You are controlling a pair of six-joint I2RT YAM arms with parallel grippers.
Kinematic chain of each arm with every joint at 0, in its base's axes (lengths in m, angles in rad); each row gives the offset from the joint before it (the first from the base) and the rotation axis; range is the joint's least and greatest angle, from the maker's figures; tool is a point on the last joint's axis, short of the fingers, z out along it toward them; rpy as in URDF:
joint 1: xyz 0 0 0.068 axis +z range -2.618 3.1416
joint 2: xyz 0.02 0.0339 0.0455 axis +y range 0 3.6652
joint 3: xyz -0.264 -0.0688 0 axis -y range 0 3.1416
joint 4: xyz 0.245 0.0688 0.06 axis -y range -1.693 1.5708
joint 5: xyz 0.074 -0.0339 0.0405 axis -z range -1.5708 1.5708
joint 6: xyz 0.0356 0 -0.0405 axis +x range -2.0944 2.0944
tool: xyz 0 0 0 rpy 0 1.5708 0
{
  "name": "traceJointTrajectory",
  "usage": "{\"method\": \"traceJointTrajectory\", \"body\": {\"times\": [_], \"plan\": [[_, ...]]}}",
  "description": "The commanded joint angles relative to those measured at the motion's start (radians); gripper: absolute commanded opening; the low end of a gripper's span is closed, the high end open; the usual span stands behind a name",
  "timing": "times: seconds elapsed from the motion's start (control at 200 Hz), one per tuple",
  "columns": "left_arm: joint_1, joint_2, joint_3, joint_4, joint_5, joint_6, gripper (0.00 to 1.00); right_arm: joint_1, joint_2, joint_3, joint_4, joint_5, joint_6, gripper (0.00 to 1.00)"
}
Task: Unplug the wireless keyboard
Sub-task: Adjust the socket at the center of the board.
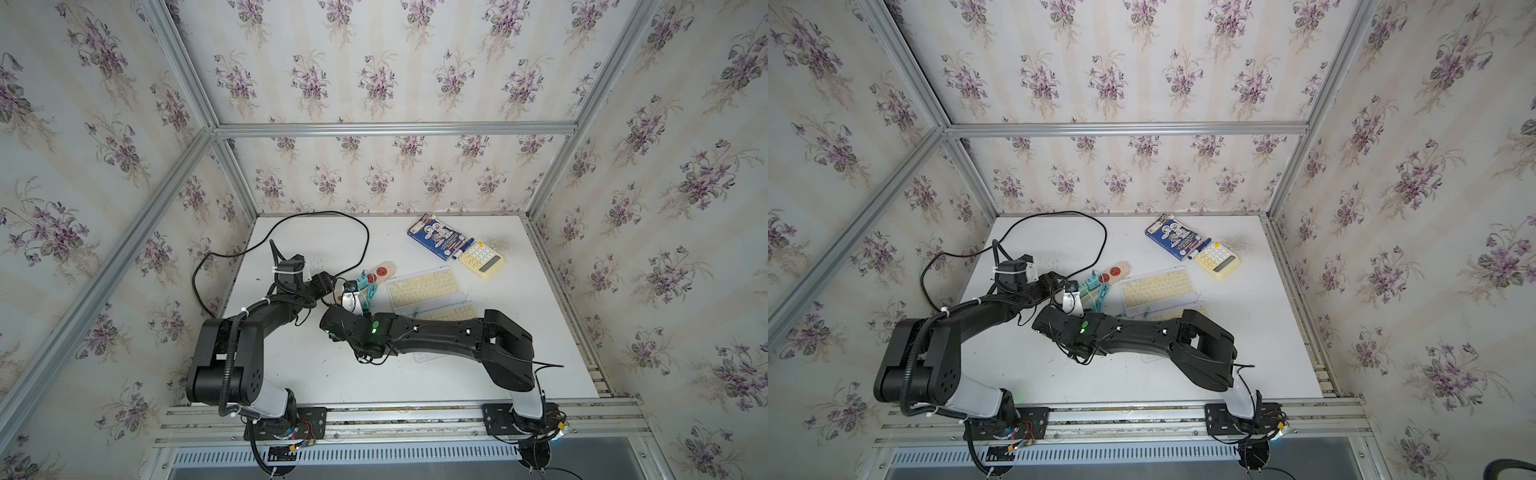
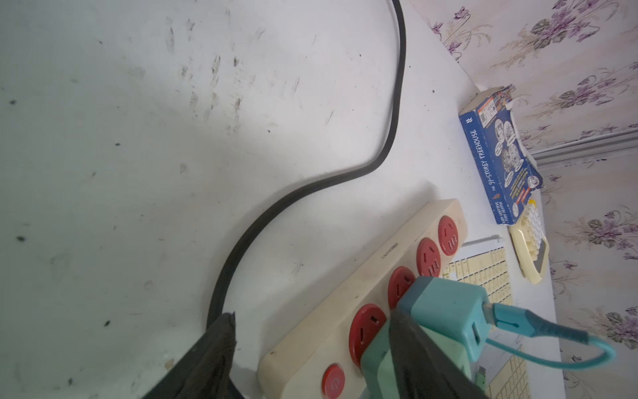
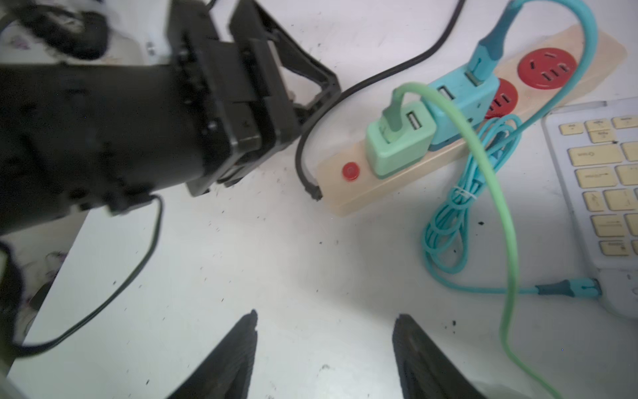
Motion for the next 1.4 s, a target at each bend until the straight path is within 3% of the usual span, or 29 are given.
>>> {"method": "traceJointTrajectory", "body": {"times": [0.0,0.39,0.614,0.979,1.214,1.399], "plan": [[0.001,0.04,0.018,0.067,0.097,-0.037,0.66,-0.016,0.033,0.027,-0.02,0.059,0.032,0.66],[-0.021,0.094,-0.084,0.203,0.223,-0.131,0.6,-0.066,0.108,0.079,0.004,0.029,-0.021,0.64],[-0.065,0.043,-0.187,0.277,0.2,-0.176,0.56,-0.072,0.086,0.042,0.032,0.056,-0.026,0.64],[-0.317,-0.015,-0.402,0.507,0.025,-0.319,0.51,-0.073,-0.013,-0.115,0.076,0.119,0.017,0.6],[-0.329,-0.018,-0.432,0.56,-0.006,-0.343,0.48,-0.075,-0.026,-0.123,0.065,0.145,-0.018,0.59],[-0.309,-0.118,-0.401,0.441,-0.024,-0.31,0.51,-0.104,-0.003,-0.07,0.01,0.125,-0.034,0.59]]}}
